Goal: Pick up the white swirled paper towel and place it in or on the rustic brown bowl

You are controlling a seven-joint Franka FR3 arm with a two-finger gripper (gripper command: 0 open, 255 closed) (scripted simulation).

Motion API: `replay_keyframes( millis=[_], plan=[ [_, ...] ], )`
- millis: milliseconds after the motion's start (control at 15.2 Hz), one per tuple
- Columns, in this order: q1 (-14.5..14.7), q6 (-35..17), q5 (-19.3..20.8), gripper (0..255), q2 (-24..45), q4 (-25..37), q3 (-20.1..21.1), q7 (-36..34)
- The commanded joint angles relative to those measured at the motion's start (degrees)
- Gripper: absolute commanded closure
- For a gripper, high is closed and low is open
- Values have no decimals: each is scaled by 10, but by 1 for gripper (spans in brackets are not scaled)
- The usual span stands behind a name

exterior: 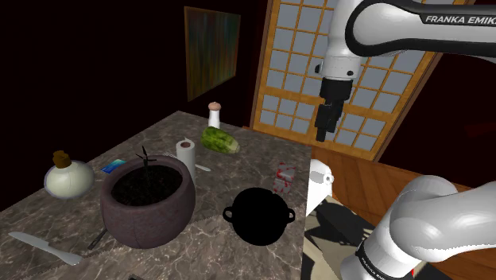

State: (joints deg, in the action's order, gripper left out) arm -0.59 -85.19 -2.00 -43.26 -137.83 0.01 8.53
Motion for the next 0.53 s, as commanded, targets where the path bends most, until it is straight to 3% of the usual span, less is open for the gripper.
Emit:
replay_keyframes(
  millis=[0,462],
  plan=[
    [0,0,0,0,0,0,0,0],
    [22,-94,-34,0,121,44,48,-45]
  ],
)
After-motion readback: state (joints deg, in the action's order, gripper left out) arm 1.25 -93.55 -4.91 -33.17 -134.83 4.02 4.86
